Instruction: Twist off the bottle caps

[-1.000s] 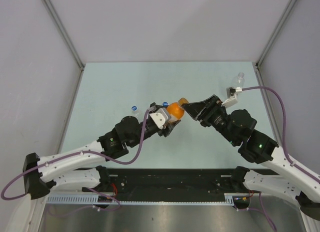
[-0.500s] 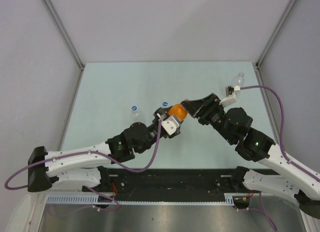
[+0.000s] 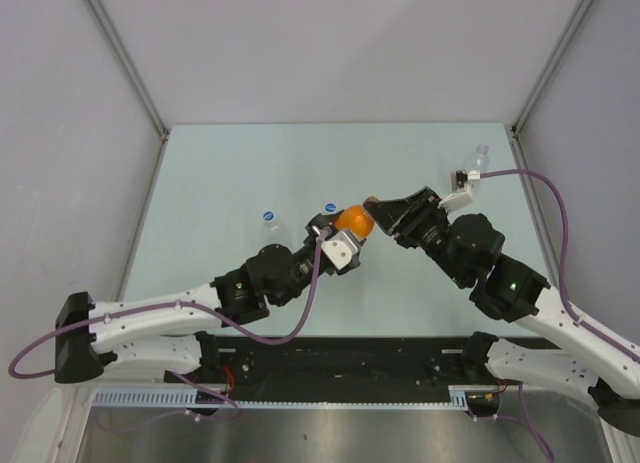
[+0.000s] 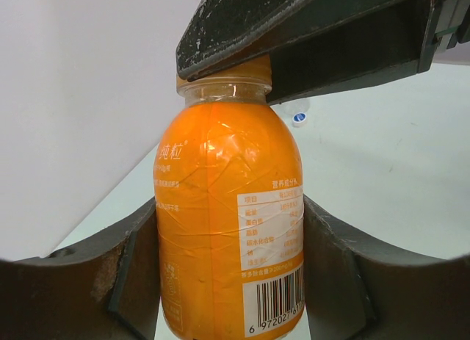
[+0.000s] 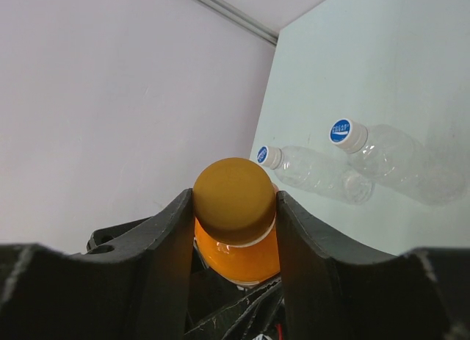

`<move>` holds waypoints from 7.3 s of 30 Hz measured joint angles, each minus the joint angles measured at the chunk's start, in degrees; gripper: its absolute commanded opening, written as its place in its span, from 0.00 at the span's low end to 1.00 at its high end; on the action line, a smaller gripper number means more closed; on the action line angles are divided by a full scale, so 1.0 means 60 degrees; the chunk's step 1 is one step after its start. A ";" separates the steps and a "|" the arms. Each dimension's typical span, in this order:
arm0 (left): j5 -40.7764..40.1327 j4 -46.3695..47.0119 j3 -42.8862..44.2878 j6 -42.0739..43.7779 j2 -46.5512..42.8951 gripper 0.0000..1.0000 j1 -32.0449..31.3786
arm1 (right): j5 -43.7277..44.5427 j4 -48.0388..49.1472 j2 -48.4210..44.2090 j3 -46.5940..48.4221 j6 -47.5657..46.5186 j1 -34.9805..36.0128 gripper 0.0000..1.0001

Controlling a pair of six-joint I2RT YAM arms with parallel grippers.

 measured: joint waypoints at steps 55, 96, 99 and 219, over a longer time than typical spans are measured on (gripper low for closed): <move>1.4914 0.5351 0.1800 -1.0692 0.2149 0.00 0.3042 | -0.8076 0.2036 -0.1202 0.0794 -0.7643 -0.0004 0.00; 0.4819 -0.3588 0.2397 -0.2994 0.0062 0.00 0.1818 | -0.2390 0.0412 -0.0634 0.0867 -0.4393 -0.0288 0.72; 0.3479 -0.3810 0.2397 -0.2685 0.0062 0.00 0.1636 | -0.1989 0.0153 -0.0499 0.0867 -0.3792 -0.0266 0.71; 0.8615 -0.3282 0.2951 -0.4135 -0.0007 0.01 0.2707 | -0.5027 0.1056 -0.0834 0.1096 -0.4994 -0.0841 0.85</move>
